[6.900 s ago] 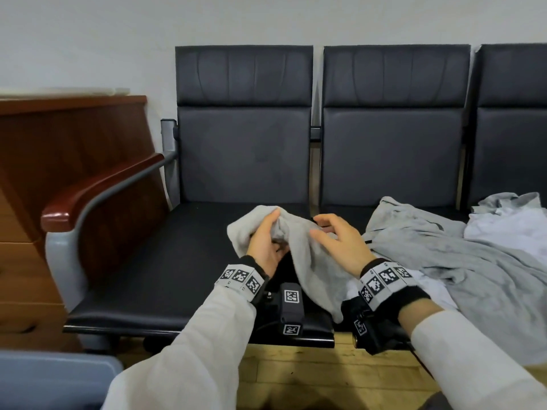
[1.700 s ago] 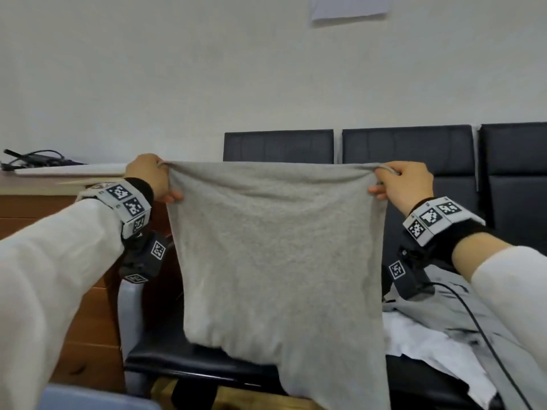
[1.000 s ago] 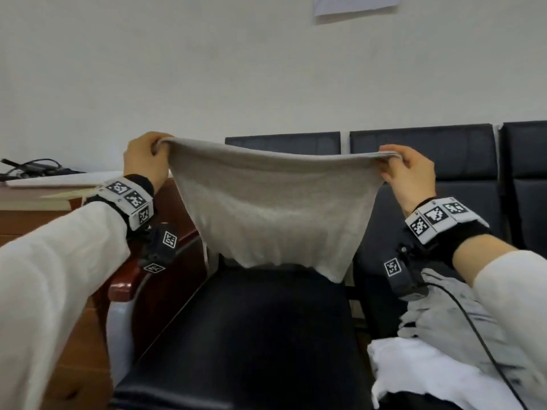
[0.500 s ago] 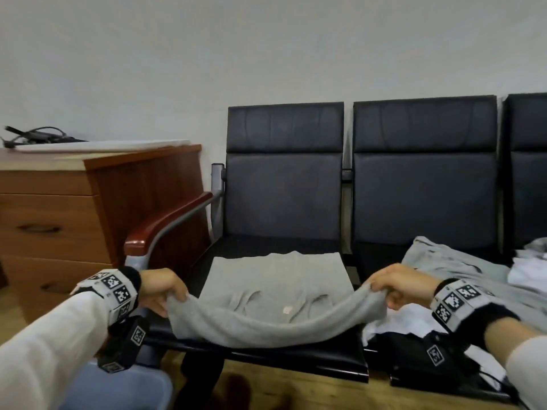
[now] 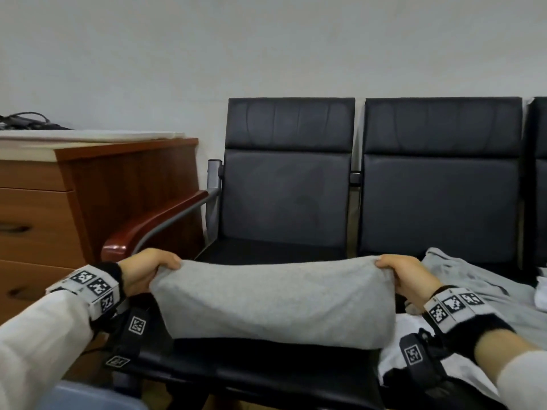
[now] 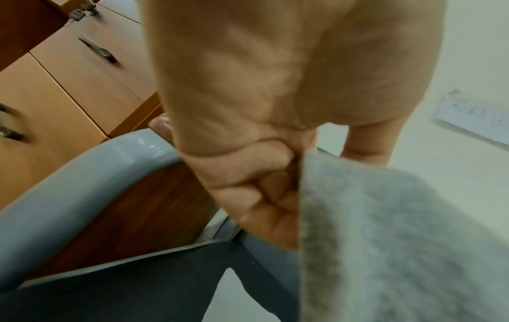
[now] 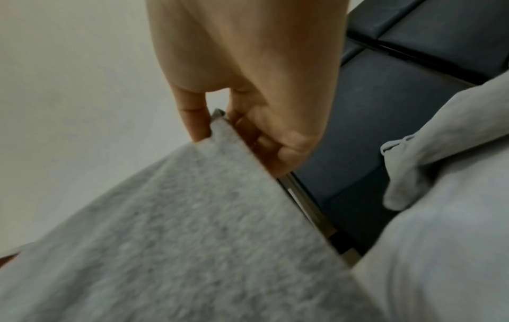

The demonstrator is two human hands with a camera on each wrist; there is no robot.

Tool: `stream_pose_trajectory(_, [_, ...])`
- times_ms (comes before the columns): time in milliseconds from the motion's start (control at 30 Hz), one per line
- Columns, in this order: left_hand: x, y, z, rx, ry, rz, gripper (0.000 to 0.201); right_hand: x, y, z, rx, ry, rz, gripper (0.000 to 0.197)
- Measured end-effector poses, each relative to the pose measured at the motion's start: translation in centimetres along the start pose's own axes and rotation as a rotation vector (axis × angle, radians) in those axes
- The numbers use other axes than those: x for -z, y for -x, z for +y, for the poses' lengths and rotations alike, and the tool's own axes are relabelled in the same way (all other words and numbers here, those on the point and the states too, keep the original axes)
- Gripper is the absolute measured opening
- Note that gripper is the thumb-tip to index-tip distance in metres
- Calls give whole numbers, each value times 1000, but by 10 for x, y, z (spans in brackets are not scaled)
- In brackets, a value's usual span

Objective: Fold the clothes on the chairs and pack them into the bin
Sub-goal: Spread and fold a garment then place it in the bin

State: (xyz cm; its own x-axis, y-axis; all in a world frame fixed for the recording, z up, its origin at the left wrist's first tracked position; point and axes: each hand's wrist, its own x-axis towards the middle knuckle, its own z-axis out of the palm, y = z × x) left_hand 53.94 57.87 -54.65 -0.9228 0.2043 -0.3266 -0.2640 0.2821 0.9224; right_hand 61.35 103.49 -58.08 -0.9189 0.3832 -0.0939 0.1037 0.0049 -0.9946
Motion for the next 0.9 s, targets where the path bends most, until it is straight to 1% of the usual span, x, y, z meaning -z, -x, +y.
stream_pose_trajectory(67, [2, -23, 4, -41, -13, 106, 24, -9, -21, -3, -20, 22, 79, 17])
stream_pose_trajectory(167, [3, -63, 5, -122, -100, 269, 17, -22, -57, -5, -53, 60, 149, 7])
stream_pose_trajectory(233, [0, -89, 3, -146, -173, 331, 12, -27, -84, 3, -87, 92, 178, 4])
stream_pose_trajectory(300, [-5, -119, -2, -145, -240, 374, 12, -30, -115, 17, -105, 173, 181, 11])
stream_pose_trajectory(333, [-9, -133, -7, -132, -268, 385, 18, -31, -131, 28, -110, 201, 169, 17])
stream_pose_trajectory(367, [-13, -145, -12, -117, -328, 396, 28, -31, -141, 38, -136, 237, 142, 25])
stream_pose_trajectory(400, [-16, -155, -18, -86, -439, 392, 39, -32, -152, 50, -157, 277, 112, 41])
stream_pose_trajectory(433, [-18, -161, -24, -55, -558, 374, 47, -33, -159, 59, -193, 342, 71, 62])
stream_pose_trajectory(467, [-17, -167, -31, -23, -637, 369, 53, -33, -161, 65, -243, 436, 39, 77])
stream_pose_trajectory(500, [-16, -170, -36, 3, -667, 369, 57, -34, -161, 69, -269, 494, 25, 81])
stream_pose_trajectory(533, [-14, -170, -40, 31, -674, 372, 58, -31, -162, 74, -277, 510, 20, 78])
stream_pose_trajectory(567, [-12, -171, -42, 39, -681, 384, 57, -29, -161, 78, -299, 505, 16, 68])
stream_pose_trajectory(600, [-14, -169, -42, 40, -688, 399, 54, -26, -156, 79, -316, 494, -10, 52])
stream_pose_trajectory(633, [-17, -166, -40, 23, -710, 407, 51, -26, -149, 80, -343, 489, -36, 37])
stream_pose_trajectory(700, [-29, -154, -35, -50, -759, 416, 42, -26, -130, 82, -380, 564, -92, 26])
stream_pose_trajectory(767, [-46, -144, -30, -141, -749, 398, 34, -30, -115, 87, -366, 665, -108, 27])
stream_pose_trajectory(833, [-66, -136, -32, -182, -736, 289, 32, -32, -107, 95, -339, 747, -92, 43])
stream_pose_trajectory(900, [-85, -132, -40, -177, -754, 156, 35, -34, -100, 98, -297, 816, -27, 51])
